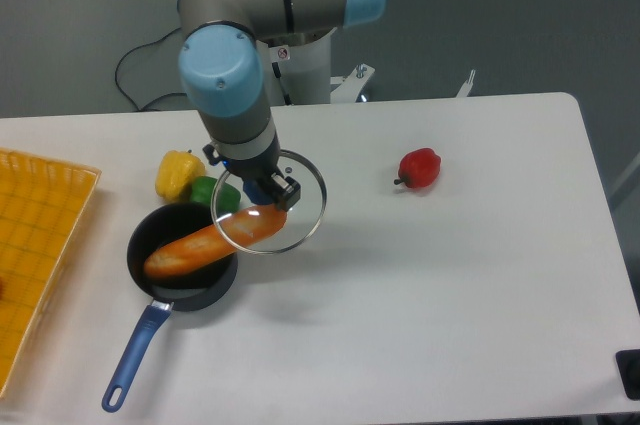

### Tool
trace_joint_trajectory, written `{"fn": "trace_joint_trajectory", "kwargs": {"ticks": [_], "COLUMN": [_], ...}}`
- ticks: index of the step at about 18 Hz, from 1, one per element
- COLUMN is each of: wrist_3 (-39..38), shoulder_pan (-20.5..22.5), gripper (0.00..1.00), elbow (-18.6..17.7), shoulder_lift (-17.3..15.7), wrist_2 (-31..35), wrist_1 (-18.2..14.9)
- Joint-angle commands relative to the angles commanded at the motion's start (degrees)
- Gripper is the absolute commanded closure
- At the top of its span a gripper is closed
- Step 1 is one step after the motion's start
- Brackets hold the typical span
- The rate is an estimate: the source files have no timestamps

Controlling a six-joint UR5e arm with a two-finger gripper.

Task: Close the pot lid
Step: 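Move the lid over the saucepan and lower it onto the rim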

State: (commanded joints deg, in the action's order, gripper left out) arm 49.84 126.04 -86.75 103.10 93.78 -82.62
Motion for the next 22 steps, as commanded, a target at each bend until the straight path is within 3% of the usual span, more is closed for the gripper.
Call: {"fn": "trace_joint_trajectory", "kwargs": {"ticks": [7,22], "wrist_3": [-4.2,-8.7], "shoulder_pan": [-3.9,-7.1], "gripper": [0.47,0.46], "elbow": [0.4,1.4], "shoulder_lift": [1.0,4.7], "wrist_2": [3.3,3.2], "wrist_1": [-0.4,1.3]}}
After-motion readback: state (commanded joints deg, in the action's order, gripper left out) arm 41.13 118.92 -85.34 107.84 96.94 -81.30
